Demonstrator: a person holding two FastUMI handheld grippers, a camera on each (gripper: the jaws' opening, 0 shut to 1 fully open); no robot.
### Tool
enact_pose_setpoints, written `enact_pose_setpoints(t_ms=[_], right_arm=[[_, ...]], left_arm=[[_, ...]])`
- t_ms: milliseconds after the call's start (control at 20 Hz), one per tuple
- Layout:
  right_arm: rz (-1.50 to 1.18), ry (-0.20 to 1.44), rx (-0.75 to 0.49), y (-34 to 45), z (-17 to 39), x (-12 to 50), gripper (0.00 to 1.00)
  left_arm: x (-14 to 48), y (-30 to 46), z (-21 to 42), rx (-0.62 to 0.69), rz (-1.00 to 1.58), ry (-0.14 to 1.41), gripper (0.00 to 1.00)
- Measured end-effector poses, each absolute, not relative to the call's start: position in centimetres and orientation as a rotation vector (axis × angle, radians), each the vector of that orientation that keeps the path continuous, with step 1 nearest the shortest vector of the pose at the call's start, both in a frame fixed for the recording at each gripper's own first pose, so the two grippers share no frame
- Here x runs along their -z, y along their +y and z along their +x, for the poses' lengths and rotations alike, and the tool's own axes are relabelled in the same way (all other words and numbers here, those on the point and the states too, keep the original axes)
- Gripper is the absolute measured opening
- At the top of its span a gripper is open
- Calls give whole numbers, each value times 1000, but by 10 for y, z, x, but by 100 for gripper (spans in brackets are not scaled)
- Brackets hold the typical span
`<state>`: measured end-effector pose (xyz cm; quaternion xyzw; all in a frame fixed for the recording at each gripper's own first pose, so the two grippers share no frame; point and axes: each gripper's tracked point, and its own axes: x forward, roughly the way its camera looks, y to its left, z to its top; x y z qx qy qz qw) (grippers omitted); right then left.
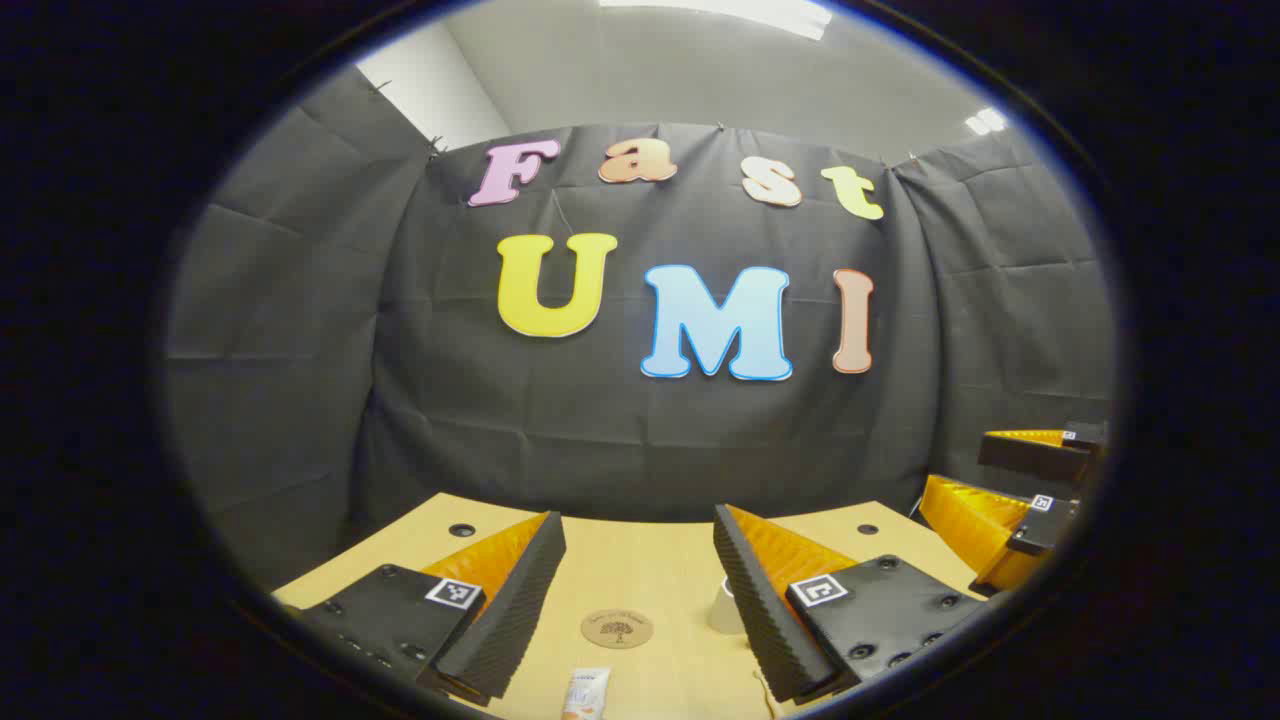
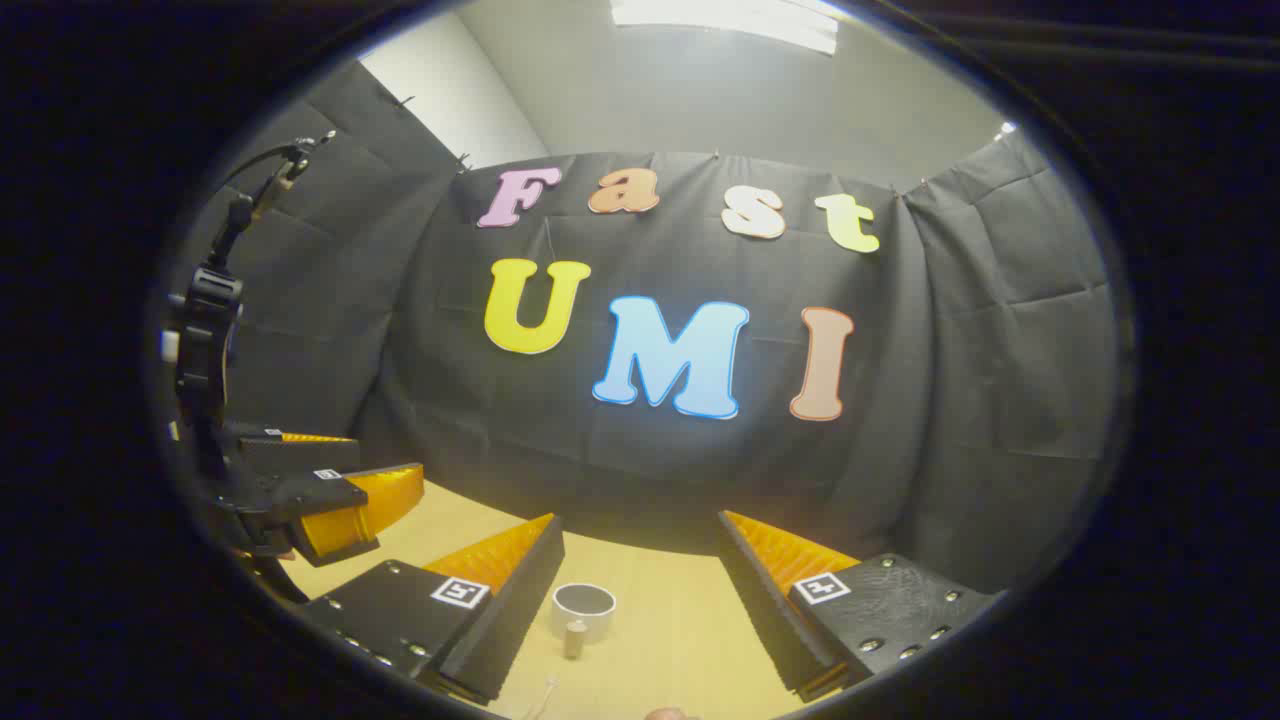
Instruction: Put the toothbrush and toothpaste on the desktop into the cup, then pick up the cup and place it on the coaster on the desktop.
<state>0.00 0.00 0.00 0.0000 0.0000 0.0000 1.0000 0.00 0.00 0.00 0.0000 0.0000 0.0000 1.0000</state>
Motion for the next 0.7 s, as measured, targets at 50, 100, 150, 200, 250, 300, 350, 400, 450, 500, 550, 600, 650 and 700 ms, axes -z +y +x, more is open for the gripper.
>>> enact_pose_setpoints(t_ms=[50,100,150,200,250,300,350,400,450,500,550,600,650,700], right_arm=[[-1,-3,-2,1,1,1,95],[-5,-5,-3,4,2,1,95],[-8,-4,-4,5,2,2,95],[-8,3,-7,7,3,4,95],[-9,10,-7,7,4,6,95],[-7,16,-5,7,4,8,95],[-2,16,-4,7,4,7,95],[3,17,0,6,4,7,95],[8,22,2,6,5,10,95],[13,28,2,6,4,11,95],[18,33,2,6,5,12,95],[21,37,2,7,4,13,95],[22,39,2,6,4,12,95],[23,44,1,7,4,14,95]], left_arm=[[-2,1,1,-1,5,-4,96],[-4,2,2,1,10,-6,93],[-5,2,2,3,16,-8,95],[-7,3,3,2,20,-9,97],[-7,3,2,6,22,-8,99],[-7,5,3,7,24,-10,99],[-8,6,2,7,26,-10,96],[-8,7,2,8,27,-6,93],[-7,8,2,8,27,-3,98],[-5,8,2,10,27,1,98],[-5,8,2,10,28,3,98],[-5,7,2,12,30,4,98],[-8,7,3,14,31,2,98],[-8,5,4,18,31,2,97]])
